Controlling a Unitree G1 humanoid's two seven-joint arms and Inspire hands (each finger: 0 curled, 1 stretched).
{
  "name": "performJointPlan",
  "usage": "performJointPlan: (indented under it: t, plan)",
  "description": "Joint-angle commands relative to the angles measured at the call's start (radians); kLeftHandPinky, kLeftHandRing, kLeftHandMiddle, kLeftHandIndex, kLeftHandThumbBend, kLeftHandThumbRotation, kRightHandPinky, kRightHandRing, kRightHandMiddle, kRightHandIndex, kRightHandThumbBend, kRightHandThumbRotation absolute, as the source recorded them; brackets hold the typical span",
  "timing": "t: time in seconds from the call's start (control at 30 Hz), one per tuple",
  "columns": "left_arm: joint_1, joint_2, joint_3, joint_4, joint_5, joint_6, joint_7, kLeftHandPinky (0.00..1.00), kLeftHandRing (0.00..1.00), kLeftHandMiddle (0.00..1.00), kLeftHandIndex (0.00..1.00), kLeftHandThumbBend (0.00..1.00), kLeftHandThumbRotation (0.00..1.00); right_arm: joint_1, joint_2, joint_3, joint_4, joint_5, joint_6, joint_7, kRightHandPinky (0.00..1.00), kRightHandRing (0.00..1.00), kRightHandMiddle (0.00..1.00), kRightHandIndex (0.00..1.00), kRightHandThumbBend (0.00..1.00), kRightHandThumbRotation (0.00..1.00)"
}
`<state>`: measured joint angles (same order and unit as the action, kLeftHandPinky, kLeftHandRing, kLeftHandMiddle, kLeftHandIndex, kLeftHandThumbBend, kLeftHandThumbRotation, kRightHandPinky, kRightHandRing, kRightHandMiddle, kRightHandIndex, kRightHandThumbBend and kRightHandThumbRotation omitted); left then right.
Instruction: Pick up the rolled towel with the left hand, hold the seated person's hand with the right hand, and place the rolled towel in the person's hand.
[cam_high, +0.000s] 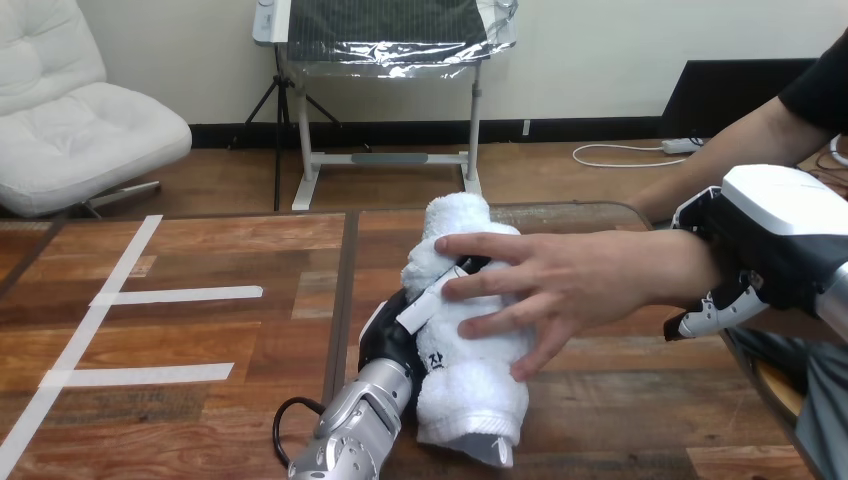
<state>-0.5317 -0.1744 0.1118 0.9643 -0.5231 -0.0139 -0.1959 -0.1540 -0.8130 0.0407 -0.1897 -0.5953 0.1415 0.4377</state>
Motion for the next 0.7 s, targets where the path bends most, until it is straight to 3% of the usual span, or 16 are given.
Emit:
performJointPlan:
  t: [0.0,0.67]
  plan:
    - [-0.266,-0.348,0.018,-0.058,-0.082,-0.057,-0.04,0.24,0.31,0.38,0.43,0.78,0.0,-0.04,0.037,-0.031,-0.082,0.036,-0.01,-0.02,0.36,0.42,0.48,0.48,0.85,0.0]
    - [-0.243,-0.357,-0.015,-0.087,-0.087,-0.049,-0.022,0.23,0.3,0.36,0.41,0.8,0.0,-0.041,0.046,-0.027,-0.071,0.041,-0.006,-0.022,0.4,0.45,0.5,0.48,0.84,0.0]
